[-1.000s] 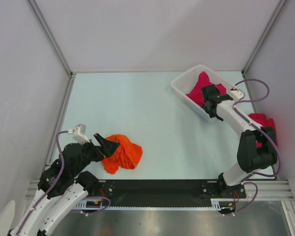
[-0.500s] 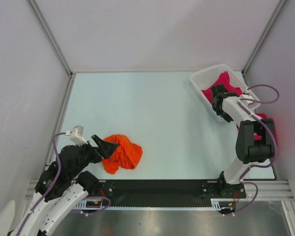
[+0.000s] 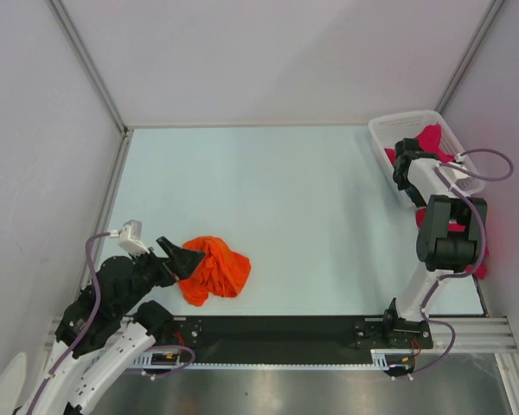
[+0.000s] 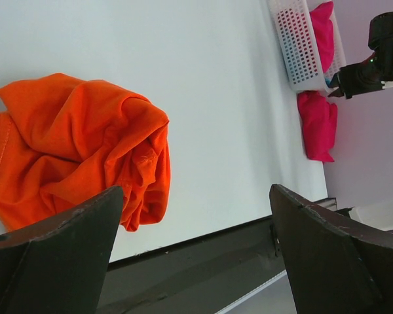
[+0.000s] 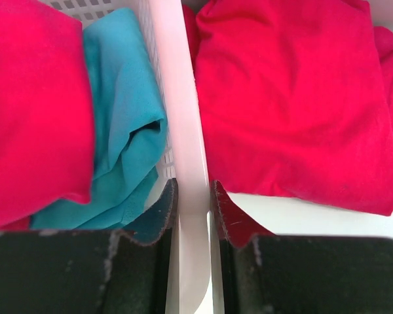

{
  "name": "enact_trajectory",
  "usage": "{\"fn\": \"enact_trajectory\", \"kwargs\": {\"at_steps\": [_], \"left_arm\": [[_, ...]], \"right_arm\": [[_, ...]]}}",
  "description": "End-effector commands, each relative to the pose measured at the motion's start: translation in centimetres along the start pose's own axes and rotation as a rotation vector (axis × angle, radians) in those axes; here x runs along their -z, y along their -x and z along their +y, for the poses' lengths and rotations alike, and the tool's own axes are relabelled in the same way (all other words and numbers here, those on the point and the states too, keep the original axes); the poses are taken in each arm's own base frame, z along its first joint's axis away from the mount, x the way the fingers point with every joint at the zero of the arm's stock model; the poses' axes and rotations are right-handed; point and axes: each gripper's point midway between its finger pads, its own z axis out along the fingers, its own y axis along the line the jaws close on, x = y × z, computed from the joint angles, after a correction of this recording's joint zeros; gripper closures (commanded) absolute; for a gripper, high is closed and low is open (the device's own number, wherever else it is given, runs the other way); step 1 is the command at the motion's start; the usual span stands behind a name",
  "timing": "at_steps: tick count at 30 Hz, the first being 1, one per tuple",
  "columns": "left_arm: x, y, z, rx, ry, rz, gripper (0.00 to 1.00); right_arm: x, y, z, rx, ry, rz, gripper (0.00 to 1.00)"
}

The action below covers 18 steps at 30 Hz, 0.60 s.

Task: Fold and stack the t-shirts
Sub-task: Move the tshirt to the center of the board

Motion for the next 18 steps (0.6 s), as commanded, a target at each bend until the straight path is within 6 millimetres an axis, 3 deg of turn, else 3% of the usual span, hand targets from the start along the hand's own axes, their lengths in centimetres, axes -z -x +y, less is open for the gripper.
{"fn": "enact_trajectory", "kwargs": {"at_steps": [1, 12, 18], "left_arm": [[0.4, 1.1, -0.7, -0.030, -0.007, -0.026, 0.02], [1.8, 2.1, -1.0, -0.042, -0.001, -0.049, 0.02], [1.7, 2.1, -1.2, -0.043, 0.000, -0.038, 0.02]], "right_arm": [[-2.6, -3.9, -3.5, 0.096, -0.165, 0.096, 1.00], [-6.0, -0.5, -0.8, 0.028, -0.189, 0.108, 1.00], [-6.1, 1.1, 2.4, -0.042, -0.135, 0.112, 1.00]]}}
